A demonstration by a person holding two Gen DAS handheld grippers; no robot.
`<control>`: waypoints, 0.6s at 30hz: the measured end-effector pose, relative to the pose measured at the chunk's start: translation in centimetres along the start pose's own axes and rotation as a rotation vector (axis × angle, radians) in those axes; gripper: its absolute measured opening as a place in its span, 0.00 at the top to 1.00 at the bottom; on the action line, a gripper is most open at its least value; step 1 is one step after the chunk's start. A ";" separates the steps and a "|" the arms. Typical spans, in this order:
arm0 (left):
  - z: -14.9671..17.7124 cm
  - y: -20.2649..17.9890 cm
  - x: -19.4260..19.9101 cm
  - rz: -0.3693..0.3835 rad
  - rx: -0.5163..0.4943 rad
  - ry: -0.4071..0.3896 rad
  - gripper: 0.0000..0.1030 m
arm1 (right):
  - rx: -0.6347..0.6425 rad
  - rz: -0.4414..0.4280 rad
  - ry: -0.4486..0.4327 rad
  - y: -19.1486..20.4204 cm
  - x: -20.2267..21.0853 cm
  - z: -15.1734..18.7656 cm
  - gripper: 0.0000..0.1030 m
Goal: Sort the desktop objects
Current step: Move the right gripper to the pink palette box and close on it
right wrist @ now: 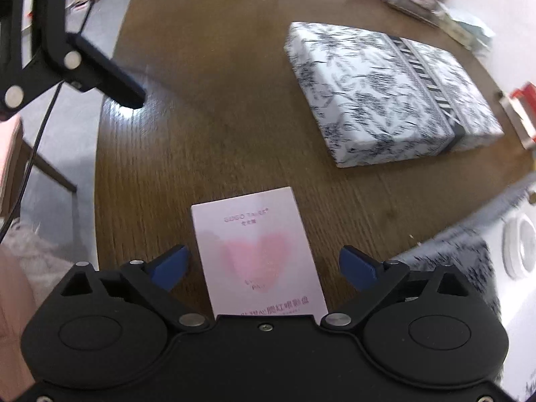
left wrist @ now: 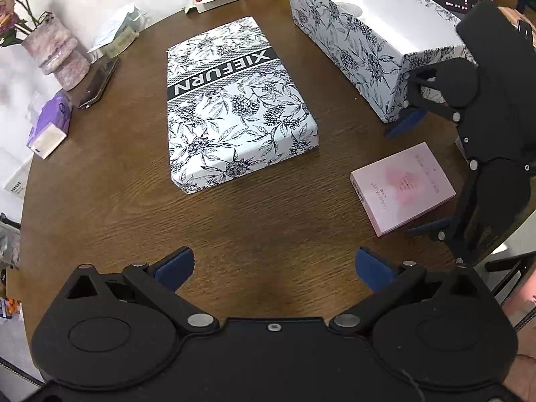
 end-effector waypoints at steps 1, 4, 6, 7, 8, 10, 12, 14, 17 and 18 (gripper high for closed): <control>-0.1 0.0 -0.1 0.005 -0.004 0.000 0.00 | 0.009 -0.012 0.001 0.1 -0.1 -0.1 0.05; -0.4 0.0 -0.4 0.014 -0.011 0.004 0.00 | 0.025 -0.045 0.016 0.4 -0.3 -0.2 0.05; -0.5 0.0 -0.6 0.018 -0.014 0.007 0.00 | 0.024 -0.064 0.025 0.5 -0.5 -0.2 0.05; -0.6 0.0 -0.7 0.019 -0.016 0.008 0.00 | 0.022 -0.073 0.030 0.5 -0.5 -0.2 0.05; -0.7 0.0 -0.7 0.019 -0.018 0.008 0.00 | 0.020 -0.080 0.035 0.5 -0.6 -0.2 0.05; -0.8 0.1 -0.8 0.022 -0.020 0.007 0.00 | 0.017 -0.090 0.043 0.5 -0.7 -0.2 0.05; -1.0 0.1 -0.8 0.025 -0.020 0.006 0.00 | 0.013 -0.098 0.050 0.4 -0.7 -0.1 0.05; -1.0 0.1 -0.7 0.026 -0.023 0.005 0.00 | 0.006 -0.106 0.059 0.4 -0.7 0.0 0.05; -1.1 0.1 -0.7 0.029 -0.025 0.003 0.00 | 0.009 -0.112 0.068 0.4 -0.7 0.1 0.05; -1.0 0.1 -0.7 0.029 -0.024 0.003 0.00 | 0.011 -0.113 0.071 0.4 -0.7 0.1 0.05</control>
Point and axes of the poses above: each gripper's, at about its wrist camera, not at the fingertips, and x roughly against the way its jaws point, y to its left, z to its underside, the point moved 9 cm from there along -x, roughly the way its jaws point, and after that the axes turned 13 degrees about -x, right-handed, at the moved point
